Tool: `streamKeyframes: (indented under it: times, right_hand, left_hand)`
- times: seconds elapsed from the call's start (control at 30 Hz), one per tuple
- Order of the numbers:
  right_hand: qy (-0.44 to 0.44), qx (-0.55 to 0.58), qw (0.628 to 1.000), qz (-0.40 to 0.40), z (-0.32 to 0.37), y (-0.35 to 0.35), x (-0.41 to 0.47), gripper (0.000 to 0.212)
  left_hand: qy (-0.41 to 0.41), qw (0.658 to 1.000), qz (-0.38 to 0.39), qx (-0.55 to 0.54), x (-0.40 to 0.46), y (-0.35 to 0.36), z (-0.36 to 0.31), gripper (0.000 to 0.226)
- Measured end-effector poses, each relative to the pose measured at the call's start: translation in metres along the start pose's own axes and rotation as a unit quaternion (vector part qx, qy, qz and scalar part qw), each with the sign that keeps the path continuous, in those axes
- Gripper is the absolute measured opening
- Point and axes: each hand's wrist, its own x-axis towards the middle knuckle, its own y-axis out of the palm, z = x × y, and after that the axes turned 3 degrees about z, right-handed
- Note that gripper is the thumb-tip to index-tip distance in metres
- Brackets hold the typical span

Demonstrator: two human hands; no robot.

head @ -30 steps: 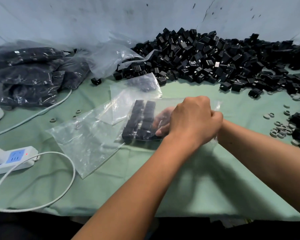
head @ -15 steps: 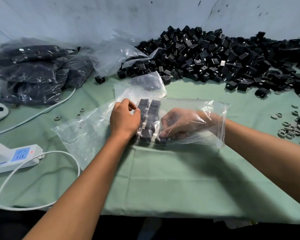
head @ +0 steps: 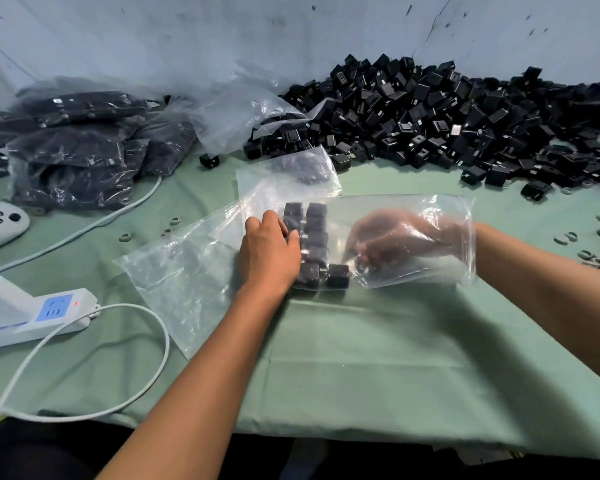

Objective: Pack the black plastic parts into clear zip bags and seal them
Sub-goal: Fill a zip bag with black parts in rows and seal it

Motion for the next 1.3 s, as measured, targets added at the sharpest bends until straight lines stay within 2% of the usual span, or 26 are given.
streamKeyframes:
  times: [0.07,0.1,0.13,0.17,0.2,0.27,0.3,0.4,0.47,0.5,0.53,0.6,0.63,0.7,0.77,0.83,0.9,0.97,1.03,1.13,1.23,1.3]
  right_hand:
    - [-0.038,0.076,0.992,0.095,0.005,-0.006,-0.015,0.055]
    - [-0.065,0.098,0.979,0.164,0.006,-0.008,-0.021,0.062]
    - [-0.079,0.134,0.960,0.234,0.006,-0.011,-0.025,0.058]
    - [-0.058,0.190,0.944,0.265,0.004,-0.015,-0.029,0.051]
    - [-0.028,0.207,0.946,0.247,0.001,-0.017,-0.034,0.046]
    - [0.053,0.107,0.988,0.099,-0.013,-0.030,-0.049,0.053]
    - [0.090,0.082,0.993,-0.005,-0.023,-0.040,-0.057,0.048]
    - [0.191,0.046,0.965,-0.172,-0.031,-0.064,-0.075,0.019]
    - [0.285,-0.037,0.913,-0.289,-0.028,-0.075,-0.079,0.007]
    - [0.308,-0.080,0.873,-0.369,-0.028,-0.083,-0.078,0.009]
    - [0.307,-0.112,0.832,-0.449,-0.028,-0.090,-0.074,0.013]
    - [0.250,-0.158,0.758,-0.581,-0.020,-0.096,-0.057,0.016]
    - [0.207,-0.172,0.744,-0.612,-0.012,-0.093,-0.044,0.016]
    - [0.132,-0.205,0.767,-0.594,0.005,-0.084,-0.011,0.018]
    - [0.099,-0.281,0.795,-0.529,0.017,-0.076,0.026,0.019]
    - [0.109,-0.388,0.806,-0.434,0.020,-0.073,0.062,0.029]
    - [0.144,-0.441,0.816,-0.345,0.013,-0.073,0.093,0.051]
    - [0.169,-0.468,0.810,-0.311,0.005,-0.077,0.112,0.066]
    - [0.165,-0.484,0.804,-0.303,0.000,-0.081,0.124,0.070]
    - [0.145,-0.483,0.812,-0.295,0.001,-0.082,0.138,0.057]
    - [0.119,-0.433,0.812,-0.373,0.005,-0.076,0.145,0.029]
    - [0.128,-0.409,0.801,-0.419,0.007,-0.070,0.143,0.020]
  left_hand:
    - [-0.017,1.000,0.000,0.015,-0.007,0.002,-0.005,0.021]
    - [-0.024,1.000,0.001,0.019,-0.010,0.003,-0.007,0.023]
    - [-0.031,0.999,0.001,0.025,-0.012,0.003,-0.009,0.025]
    - [-0.033,0.999,-0.005,0.039,-0.013,0.003,-0.011,0.027]
    - [-0.025,0.997,-0.016,0.065,-0.013,0.003,-0.013,0.030]
    - [0.023,0.992,-0.041,0.121,-0.008,0.003,-0.018,0.037]
    - [0.057,0.988,-0.035,0.141,-0.003,0.003,-0.022,0.042]
    - [0.145,0.973,0.069,0.167,0.012,0.011,-0.032,0.059]
    - [0.156,0.960,0.144,0.180,0.020,0.020,-0.033,0.072]
    - [0.155,0.955,0.165,0.191,0.023,0.025,-0.032,0.078]
    - [0.154,0.952,0.172,0.203,0.024,0.029,-0.031,0.081]
    - [0.156,0.949,0.166,0.217,0.026,0.034,-0.027,0.084]
    - [0.158,0.950,0.160,0.217,0.026,0.035,-0.027,0.084]
    - [0.159,0.952,0.152,0.214,0.025,0.036,-0.025,0.083]
    - [0.165,0.953,0.149,0.206,0.025,0.037,-0.025,0.082]
    - [0.168,0.954,0.146,0.203,0.025,0.036,-0.024,0.083]
    - [0.169,0.953,0.143,0.204,0.025,0.036,-0.024,0.083]
    - [0.170,0.952,0.143,0.210,0.025,0.037,-0.025,0.083]
    - [0.171,0.951,0.143,0.215,0.025,0.038,-0.025,0.084]
    - [0.171,0.950,0.141,0.219,0.026,0.039,-0.026,0.084]
    - [0.174,0.950,0.137,0.219,0.025,0.040,-0.026,0.083]
    - [0.176,0.950,0.136,0.219,0.025,0.040,-0.026,0.083]
